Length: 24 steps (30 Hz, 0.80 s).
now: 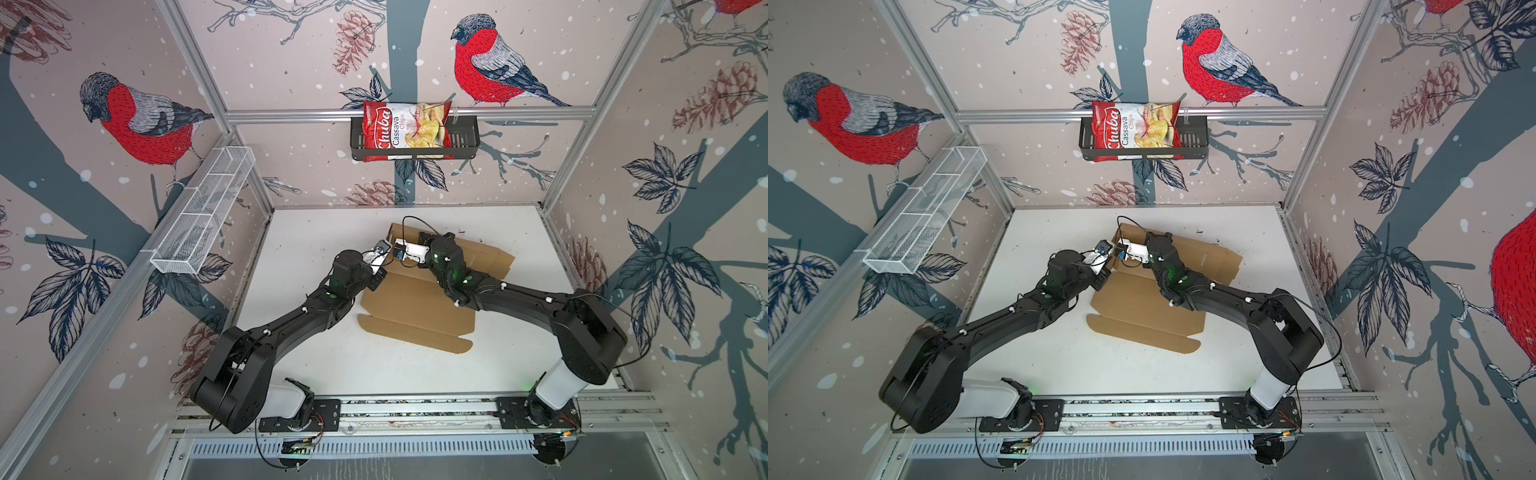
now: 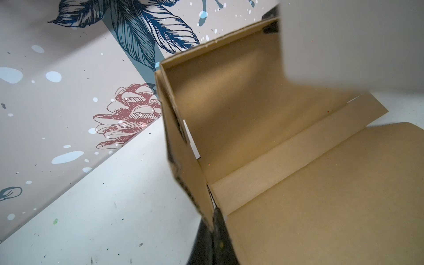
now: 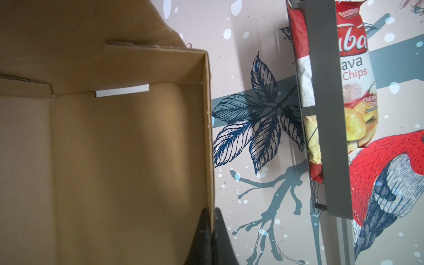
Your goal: Fold the paper box
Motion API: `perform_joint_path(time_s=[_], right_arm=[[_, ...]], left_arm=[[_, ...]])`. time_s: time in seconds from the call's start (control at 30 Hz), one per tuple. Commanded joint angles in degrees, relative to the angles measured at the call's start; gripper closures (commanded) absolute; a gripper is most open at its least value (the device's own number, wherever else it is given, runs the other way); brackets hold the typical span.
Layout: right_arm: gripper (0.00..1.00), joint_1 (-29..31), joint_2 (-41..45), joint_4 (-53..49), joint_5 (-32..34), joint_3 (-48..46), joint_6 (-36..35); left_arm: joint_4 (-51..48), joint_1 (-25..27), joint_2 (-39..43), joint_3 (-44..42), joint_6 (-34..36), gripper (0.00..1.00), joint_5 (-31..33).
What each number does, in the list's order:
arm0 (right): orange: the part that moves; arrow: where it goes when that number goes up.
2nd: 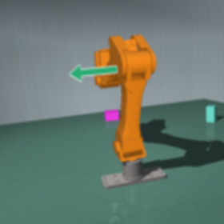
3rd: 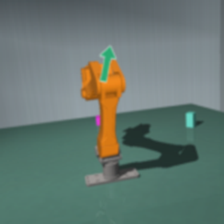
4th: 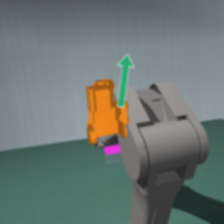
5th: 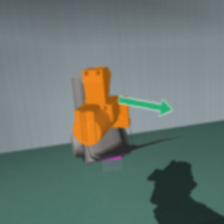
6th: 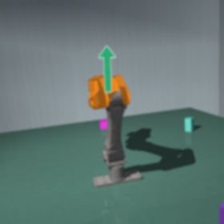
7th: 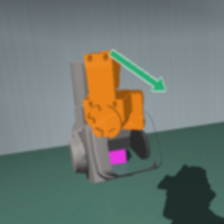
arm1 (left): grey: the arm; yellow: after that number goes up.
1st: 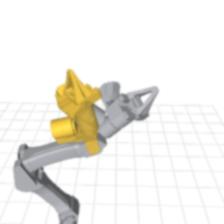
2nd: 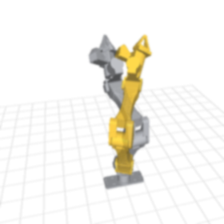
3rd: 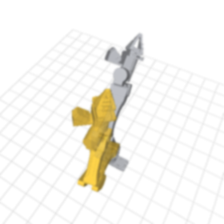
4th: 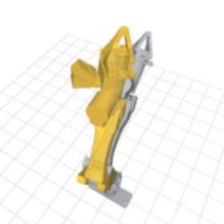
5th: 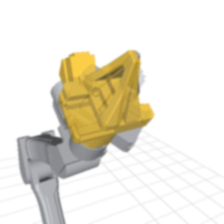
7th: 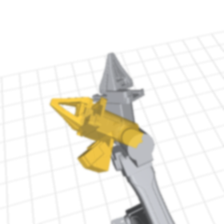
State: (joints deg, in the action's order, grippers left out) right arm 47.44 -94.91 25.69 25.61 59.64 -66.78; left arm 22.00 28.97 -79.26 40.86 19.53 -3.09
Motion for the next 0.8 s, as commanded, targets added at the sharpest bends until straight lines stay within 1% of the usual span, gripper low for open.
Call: perform_joint_path(time_s=[0.0, 0.13, 0.2, 0.27, 0.33, 0.43, 0.5, 0.6, 0.67, 0.77], right_arm=[[1.0, 1.33, -0.75, 4.28, -3.58, -1.57, 2.03], [1.0, 1.58, -2.76, 8.13, -1.42, -3.2, 1.79], [1.0, 1.25, -3.24, 9.31, -1.5, -3.62, 1.79], [1.0, 0.75, -3.53, 10.06, -1.86, -3.74, 1.74], [1.0, 0.23, -3.67, 10.8, -2.31, -3.83, 1.4], [1.0, -0.39, -4.11, 10.54, -2.86, -3.67, 0.06], [1.0, -0.72, -4.48, 10.43, -3.04, -3.65, -1.02], [1.0, -1.33, -4.92, 10.1, -3.57, -3.34, -2.2], [1.0, -1.88, -5.04, 9.15, -4.46, -2.83, -2.64], [1.0, -2.52, -5.12, 8.09, -5.34, -2.24, -3.21]], left_arm=[[4.54, 0.25, -1.28, -0.12, -2.37, 1.0, -0.49], [4.46, 0.24, -3.53, 1.24, -6.38, 1.0, -0.35], [4.45, 0.22, -4.43, 2.07, -10.29, 1.0, 1.36], [4.08, -0.17, -5.21, 2.79, -11.95, 1.0, 2.8], [3.06, -1.05, -5.63, 3.58, -12.09, 0.96, 1.05], [2.77, -2.48, -5.55, 3.93, -12.22, 0.86, -3.84], [2.5, -3.93, -5.64, 4.16, -12.21, 0.83, -6.7], [-0.68, -6.79, -6.47, 6.2, -11.84, 0.8, -11.14], [-2.84, -8.23, -6.78, 7.53, -10.91, 0.74, -14.12], [-6.52, -9.59, -6.67, 9.48, -8.88, 0.66, -17.88]])
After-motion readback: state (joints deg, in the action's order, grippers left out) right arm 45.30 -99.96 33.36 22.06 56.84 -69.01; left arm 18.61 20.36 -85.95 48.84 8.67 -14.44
